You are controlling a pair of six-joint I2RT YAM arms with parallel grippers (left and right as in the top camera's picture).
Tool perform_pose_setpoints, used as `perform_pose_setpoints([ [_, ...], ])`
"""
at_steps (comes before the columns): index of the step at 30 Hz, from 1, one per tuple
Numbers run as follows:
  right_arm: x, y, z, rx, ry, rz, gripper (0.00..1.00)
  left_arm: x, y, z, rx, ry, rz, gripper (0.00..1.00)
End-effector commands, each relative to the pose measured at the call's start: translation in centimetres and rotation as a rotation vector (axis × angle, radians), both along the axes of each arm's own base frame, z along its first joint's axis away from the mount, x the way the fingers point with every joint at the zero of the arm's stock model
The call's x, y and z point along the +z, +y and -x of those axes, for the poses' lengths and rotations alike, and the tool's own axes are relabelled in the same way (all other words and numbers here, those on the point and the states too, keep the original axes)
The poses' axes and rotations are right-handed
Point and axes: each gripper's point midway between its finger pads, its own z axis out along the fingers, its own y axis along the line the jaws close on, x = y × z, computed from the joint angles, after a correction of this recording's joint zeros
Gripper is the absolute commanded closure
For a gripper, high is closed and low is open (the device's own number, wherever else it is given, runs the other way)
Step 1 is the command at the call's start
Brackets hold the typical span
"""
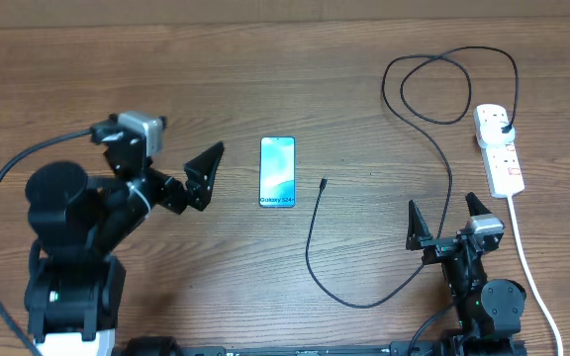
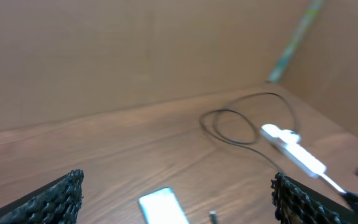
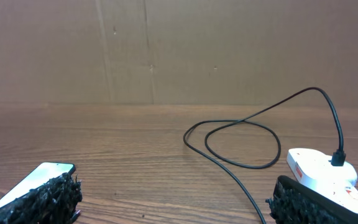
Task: Plug charger to phone and switch on socket
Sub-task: 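Move the left gripper forward over the phone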
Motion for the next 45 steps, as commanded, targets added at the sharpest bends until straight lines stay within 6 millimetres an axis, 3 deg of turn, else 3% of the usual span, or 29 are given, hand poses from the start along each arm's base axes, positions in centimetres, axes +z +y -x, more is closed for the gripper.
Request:
perform_pose_setpoints([
  [1,-0.3,0.1,0.0,0.007,-0.001,0.004,0.0,1.2,-1.4,0.1,-0.092,0.034,0.058,0.0],
  [9,-0.3,0.1,0.0,0.007,0.0,0.005,0.0,0.7,-0.9,-1.4,-0.044,0.263,-0.011,0.0],
  [15,-0.3,0.1,0.0,0.007,0.0,0.005,0.0,-3.1,1.5,-2.8,0.244,0.55,-0.29,0.0],
  [17,-0.3,0.1,0.0,0.007,0.0,0.005,0.0,-4.0,0.4,-3.0,0.226,0.581,-0.341,0.0],
  [19,-0.3,0.1,0.0,0.007,-0.001,0.004,0.0,-5.1,-3.2,-3.0,0.09,0.613,-0.314,0.0],
  [22,-0.3,0.1,0.0,0.007,0.0,0.005,0.0,-6.3,-6.6,-2.1,-0.054,0.695,-0.249,0.0],
  [27,-0.3,0.1,0.0,0.007,-0.001,0.004,0.0,-9.6,-7.6,-2.2,0.016,0.908,-0.169,0.0],
  [33,-0.3,0.1,0.0,0.007,-0.001,0.004,0.0,-13.1,-7.3,-1.8,0.085,1.074,-0.254,0.0],
  [36,-0.3,0.1,0.0,0.007,-0.001,0.004,0.0,-13.2,-6.6,-2.4,0.163,1.096,-0.33,0.0],
  [42,-0.3,0.1,0.0,0.007,0.0,0.005,0.0,-10.4,-7.1,-5.3,0.232,1.051,-0.403,0.0],
  [45,-0.3,0.1,0.0,0.007,0.0,0.005,0.0,-10.0,-6.9,-6.9,0.292,1.038,-0.402,0.0],
])
